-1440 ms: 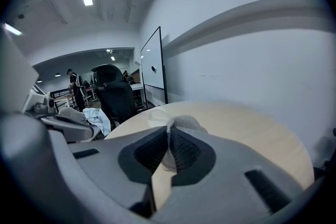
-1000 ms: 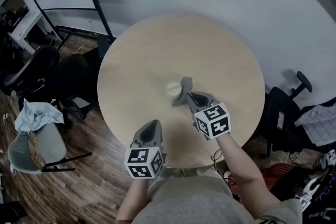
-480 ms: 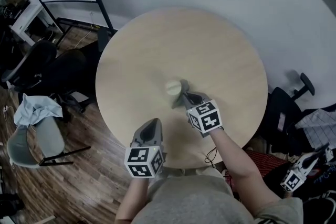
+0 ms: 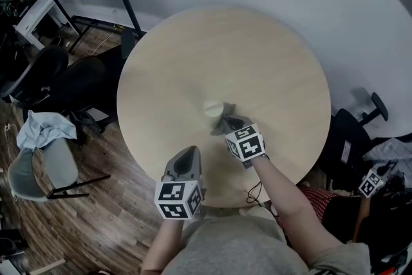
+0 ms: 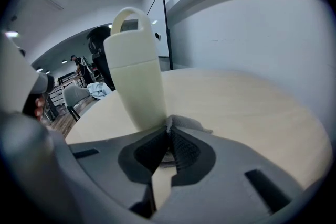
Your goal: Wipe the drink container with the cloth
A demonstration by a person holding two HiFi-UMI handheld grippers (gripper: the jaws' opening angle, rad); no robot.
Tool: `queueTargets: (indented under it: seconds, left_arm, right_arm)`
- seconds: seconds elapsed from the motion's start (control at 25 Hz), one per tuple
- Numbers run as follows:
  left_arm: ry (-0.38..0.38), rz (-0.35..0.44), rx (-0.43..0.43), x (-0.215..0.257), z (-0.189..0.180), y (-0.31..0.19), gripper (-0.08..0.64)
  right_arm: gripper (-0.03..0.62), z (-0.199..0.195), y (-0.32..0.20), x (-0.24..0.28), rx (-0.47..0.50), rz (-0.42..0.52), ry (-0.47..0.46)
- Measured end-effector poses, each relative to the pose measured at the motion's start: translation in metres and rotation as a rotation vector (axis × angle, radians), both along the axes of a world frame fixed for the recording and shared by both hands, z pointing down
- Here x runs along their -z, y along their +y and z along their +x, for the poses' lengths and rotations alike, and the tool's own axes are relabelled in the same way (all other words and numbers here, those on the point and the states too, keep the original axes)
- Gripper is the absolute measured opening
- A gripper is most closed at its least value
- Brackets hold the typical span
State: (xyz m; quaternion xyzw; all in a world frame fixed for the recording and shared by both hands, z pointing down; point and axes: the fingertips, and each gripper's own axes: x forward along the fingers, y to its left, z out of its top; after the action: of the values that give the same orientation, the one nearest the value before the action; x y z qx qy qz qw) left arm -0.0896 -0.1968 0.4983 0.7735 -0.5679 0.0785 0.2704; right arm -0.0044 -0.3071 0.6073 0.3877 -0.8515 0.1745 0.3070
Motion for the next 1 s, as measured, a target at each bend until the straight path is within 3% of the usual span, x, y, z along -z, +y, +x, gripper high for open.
queueTargets:
  seconds: [0.4, 0.68, 1.0]
  left_arm:
    - [0.001, -0.001, 0.003, 0.000, -0.003, 0.006, 0.003]
    - [0.006, 0.008, 0.001, 0.003, -0.009, 0.015, 0.003]
    - [-0.008, 0.024, -0.003, 0.008, -0.018, 0.027, 0.003]
  right_arm:
    - [0.008, 0.012, 0.015, -0.016, -0.056, -0.027, 0.023]
    - [0.008, 0.022, 0.042, 0.035, -0.130, 0.078, -0.049]
    - [0.008, -0.001, 0.097, 0.100, -0.048, 0.169, -0.110]
